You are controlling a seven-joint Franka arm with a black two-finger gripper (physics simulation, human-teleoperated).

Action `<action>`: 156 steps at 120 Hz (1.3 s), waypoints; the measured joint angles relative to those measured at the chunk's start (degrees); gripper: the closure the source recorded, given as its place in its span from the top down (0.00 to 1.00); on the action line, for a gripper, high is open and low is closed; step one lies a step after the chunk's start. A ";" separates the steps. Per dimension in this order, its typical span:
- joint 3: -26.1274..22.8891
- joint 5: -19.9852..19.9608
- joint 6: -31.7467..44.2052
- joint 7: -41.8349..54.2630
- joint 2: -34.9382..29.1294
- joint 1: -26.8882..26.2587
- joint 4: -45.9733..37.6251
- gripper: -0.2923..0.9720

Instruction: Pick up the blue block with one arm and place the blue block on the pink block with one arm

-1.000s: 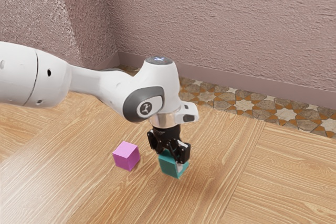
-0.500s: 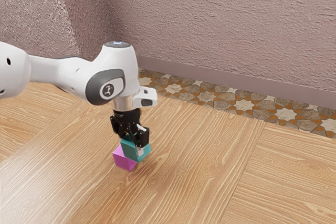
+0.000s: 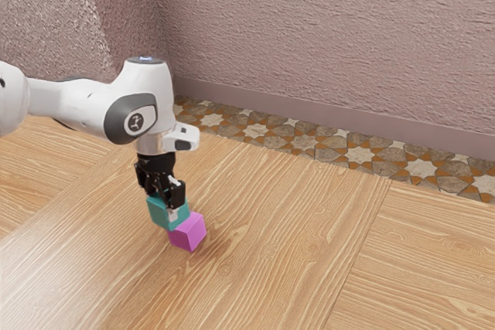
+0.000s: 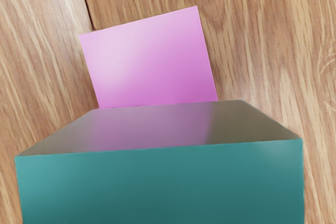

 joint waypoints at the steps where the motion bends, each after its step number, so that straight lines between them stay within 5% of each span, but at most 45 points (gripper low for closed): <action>1: 0.00 0.02 -0.01 0.11 0.06 0.04 0.04 0.54; 156: 0.53 -3.08 -0.26 -0.47 5.06 0.39 4.50 0.54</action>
